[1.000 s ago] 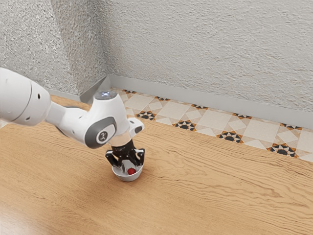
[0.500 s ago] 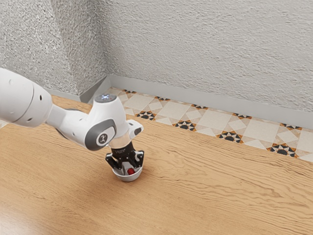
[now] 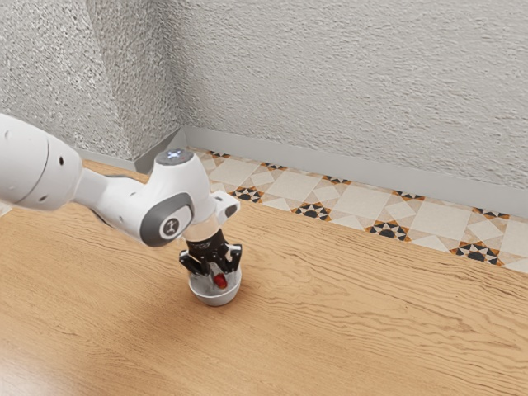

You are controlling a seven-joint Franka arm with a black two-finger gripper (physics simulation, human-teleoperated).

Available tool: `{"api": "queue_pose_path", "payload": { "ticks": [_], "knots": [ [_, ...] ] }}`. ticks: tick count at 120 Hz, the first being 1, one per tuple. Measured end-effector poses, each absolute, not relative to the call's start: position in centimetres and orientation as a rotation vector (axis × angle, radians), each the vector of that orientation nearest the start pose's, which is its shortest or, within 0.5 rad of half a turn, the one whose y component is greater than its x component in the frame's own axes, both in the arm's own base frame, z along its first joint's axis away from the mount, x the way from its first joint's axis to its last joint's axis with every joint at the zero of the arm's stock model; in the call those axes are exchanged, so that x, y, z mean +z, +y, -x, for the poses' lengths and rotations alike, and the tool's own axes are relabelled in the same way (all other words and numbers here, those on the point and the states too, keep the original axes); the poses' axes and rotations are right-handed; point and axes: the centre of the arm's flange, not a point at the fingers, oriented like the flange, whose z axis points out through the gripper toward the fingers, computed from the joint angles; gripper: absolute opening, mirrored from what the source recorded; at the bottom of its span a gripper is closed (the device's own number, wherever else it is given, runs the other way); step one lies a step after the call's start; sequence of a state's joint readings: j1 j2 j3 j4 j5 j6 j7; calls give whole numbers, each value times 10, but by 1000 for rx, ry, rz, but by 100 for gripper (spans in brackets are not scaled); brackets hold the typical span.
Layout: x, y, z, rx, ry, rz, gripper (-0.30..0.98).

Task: Take strawberry from the bowl

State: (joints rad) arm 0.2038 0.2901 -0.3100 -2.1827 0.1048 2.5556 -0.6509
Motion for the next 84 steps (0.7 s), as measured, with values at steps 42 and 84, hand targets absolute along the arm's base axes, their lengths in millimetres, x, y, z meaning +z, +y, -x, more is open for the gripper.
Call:
{"api": "queue_pose_path", "payload": {
  "ticks": [42,84],
  "knots": [
    [288,-157,-550,-158,-528,3161,7],
    [273,-177,-554,-131,-504,3179,37]
  ]
}}
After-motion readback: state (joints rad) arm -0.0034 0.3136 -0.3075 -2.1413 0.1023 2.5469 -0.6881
